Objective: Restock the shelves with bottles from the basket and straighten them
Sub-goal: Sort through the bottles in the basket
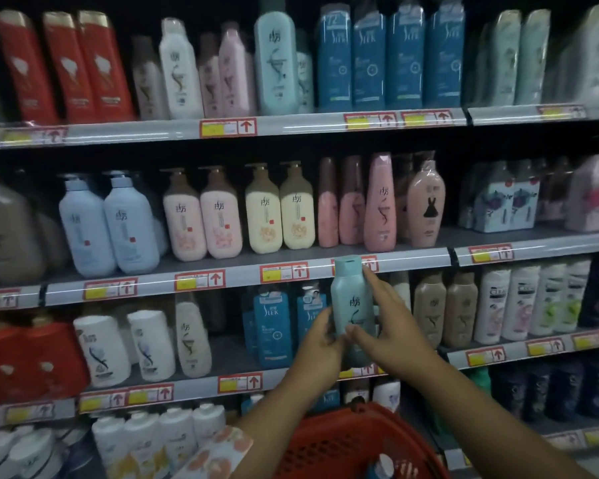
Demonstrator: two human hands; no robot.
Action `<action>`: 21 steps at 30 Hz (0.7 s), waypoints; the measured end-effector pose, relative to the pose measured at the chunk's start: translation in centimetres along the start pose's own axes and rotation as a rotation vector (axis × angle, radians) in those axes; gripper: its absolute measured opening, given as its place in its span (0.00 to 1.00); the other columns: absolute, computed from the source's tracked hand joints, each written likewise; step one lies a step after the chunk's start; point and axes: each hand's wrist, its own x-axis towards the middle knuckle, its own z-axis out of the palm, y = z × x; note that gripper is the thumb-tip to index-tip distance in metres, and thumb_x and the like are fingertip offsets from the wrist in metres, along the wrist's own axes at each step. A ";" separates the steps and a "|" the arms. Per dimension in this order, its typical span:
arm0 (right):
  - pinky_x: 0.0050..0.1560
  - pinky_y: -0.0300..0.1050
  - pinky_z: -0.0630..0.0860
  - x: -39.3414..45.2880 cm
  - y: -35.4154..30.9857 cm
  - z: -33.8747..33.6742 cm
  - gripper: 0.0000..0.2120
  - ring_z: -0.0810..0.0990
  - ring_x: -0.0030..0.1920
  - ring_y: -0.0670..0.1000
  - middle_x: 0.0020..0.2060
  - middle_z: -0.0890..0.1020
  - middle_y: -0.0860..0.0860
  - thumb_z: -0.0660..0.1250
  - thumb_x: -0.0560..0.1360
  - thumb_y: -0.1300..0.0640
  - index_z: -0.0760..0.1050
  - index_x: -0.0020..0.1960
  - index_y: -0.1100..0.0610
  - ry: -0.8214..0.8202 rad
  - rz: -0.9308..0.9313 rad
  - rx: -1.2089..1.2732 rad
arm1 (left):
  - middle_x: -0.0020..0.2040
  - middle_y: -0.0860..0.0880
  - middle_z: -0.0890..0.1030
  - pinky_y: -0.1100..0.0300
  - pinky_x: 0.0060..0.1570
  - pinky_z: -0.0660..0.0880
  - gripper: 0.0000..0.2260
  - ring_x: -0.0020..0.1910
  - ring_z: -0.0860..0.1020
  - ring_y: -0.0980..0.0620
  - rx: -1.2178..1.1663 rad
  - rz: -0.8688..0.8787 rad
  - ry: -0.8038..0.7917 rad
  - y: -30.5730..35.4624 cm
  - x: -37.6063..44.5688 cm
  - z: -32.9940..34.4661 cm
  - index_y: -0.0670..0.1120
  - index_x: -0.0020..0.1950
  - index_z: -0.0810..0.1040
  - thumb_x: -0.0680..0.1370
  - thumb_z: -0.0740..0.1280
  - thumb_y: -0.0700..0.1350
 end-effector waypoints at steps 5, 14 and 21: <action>0.56 0.23 0.66 0.7 4.7 -0.2 0.45 0.67 0.68 0.42 0.71 0.65 0.45 0.73 0.74 0.58 0.51 0.82 0.47 0.041 0.052 0.030 | 0.59 0.55 0.82 0.62 0.50 0.80 0.16 0.53 0.83 0.59 0.037 -0.047 -0.024 -2.3 3.4 2.7 0.58 0.66 0.71 0.83 0.63 0.39; 0.53 0.25 0.73 1.4 14.6 1.7 0.43 0.69 0.65 0.44 0.64 0.64 0.46 0.72 0.75 0.60 0.52 0.81 0.41 0.031 0.206 0.104 | 0.60 0.52 0.81 0.59 0.55 0.80 0.19 0.56 0.81 0.58 0.099 -0.119 -0.007 -9.4 9.2 5.5 0.53 0.69 0.69 0.81 0.67 0.41; 0.67 0.36 0.67 3.3 18.3 3.8 0.44 0.65 0.69 0.46 0.69 0.62 0.48 0.71 0.76 0.56 0.48 0.82 0.48 -0.094 0.255 0.099 | 0.58 0.47 0.81 0.64 0.46 0.80 0.17 0.52 0.82 0.56 0.066 -0.176 0.070 -13.9 14.1 6.0 0.46 0.65 0.72 0.80 0.64 0.30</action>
